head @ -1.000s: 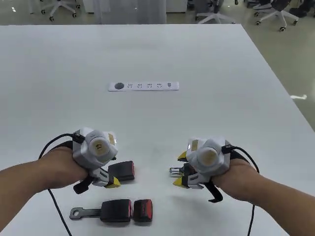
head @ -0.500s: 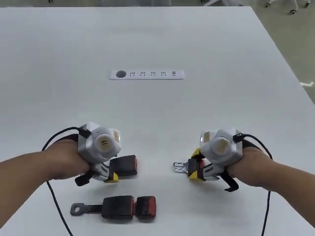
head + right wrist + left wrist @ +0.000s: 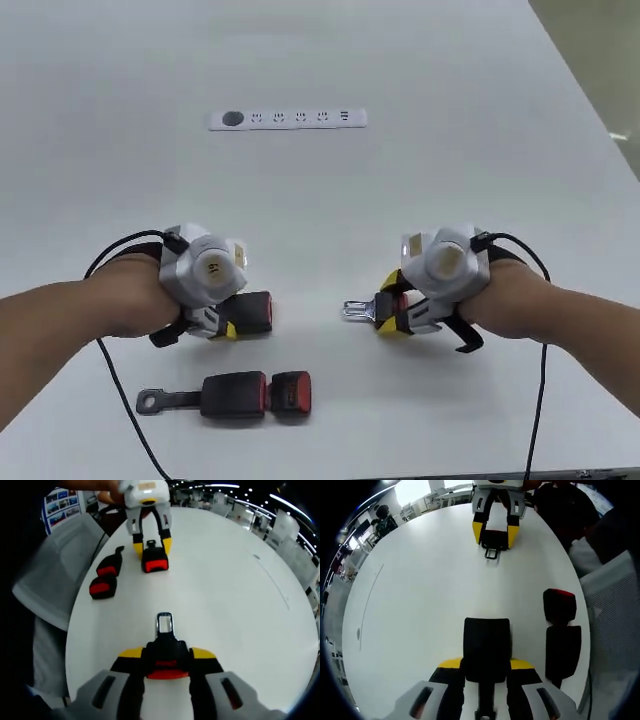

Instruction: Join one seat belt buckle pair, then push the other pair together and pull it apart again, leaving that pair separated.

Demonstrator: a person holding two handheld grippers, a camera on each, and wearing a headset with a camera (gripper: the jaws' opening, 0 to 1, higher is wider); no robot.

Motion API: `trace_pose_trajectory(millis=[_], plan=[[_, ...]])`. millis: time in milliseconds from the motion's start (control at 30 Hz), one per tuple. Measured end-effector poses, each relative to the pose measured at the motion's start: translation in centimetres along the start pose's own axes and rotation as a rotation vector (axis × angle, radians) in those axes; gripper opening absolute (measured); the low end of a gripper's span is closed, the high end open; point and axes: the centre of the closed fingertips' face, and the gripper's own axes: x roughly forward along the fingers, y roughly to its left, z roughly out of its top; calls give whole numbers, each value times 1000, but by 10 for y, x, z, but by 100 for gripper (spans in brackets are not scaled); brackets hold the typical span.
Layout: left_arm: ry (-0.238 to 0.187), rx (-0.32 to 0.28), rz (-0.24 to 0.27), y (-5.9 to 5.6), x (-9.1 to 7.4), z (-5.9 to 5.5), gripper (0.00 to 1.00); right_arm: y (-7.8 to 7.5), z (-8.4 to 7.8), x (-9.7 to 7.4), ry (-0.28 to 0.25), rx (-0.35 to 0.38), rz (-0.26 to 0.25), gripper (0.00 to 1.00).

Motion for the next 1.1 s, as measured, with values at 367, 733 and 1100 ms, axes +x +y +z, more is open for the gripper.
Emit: trace_pose_trajectory(millis=[367,733,1100], plan=[[-9,8,-13,0,0,0,33,1,0,1,10,3,15,33],[22,19,-15,-1,0,1,32,0,0,0,-35,39,-9,33],[48,33,-19,-1,0,1,33,2,2,1,-25,36,-12,33]])
